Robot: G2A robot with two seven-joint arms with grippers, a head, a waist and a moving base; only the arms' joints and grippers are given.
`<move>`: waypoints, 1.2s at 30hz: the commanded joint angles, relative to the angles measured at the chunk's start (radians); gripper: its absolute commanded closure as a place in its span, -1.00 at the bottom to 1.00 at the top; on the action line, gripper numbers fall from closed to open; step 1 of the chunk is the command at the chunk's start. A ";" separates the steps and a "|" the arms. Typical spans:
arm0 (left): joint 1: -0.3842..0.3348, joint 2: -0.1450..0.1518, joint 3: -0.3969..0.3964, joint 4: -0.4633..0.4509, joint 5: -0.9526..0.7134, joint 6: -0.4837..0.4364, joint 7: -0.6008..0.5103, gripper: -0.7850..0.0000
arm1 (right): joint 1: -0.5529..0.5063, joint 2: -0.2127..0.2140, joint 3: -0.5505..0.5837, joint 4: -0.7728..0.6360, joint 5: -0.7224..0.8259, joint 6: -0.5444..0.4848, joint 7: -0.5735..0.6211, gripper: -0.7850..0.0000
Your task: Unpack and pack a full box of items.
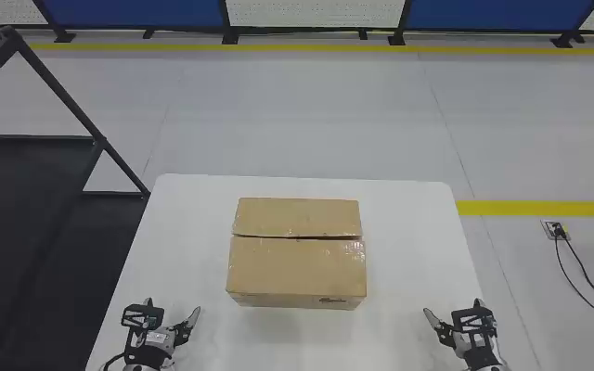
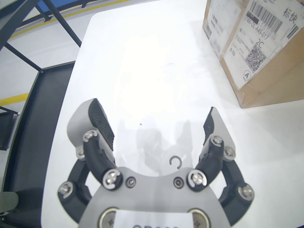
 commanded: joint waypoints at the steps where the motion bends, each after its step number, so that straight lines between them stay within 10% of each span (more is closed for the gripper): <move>1: 0.000 0.000 0.000 0.000 0.000 0.000 0.000 -1.00 | 0.000 0.000 0.000 0.000 0.000 0.000 0.000 -1.00; 12: 0.000 0.000 0.001 -0.003 -0.003 -0.006 0.004 -1.00 | 0.001 0.000 -0.002 -0.006 0.002 -0.008 -0.004 -1.00; 25: 0.062 0.005 -0.099 -0.058 -0.068 -0.159 0.204 -1.00 | -0.020 0.015 0.065 -0.228 0.212 -0.371 0.073 -1.00; 36: 0.076 0.007 -0.129 -0.068 -0.025 -0.161 0.239 -1.00 | -0.008 0.017 0.084 -0.271 0.272 -0.376 0.121 -1.00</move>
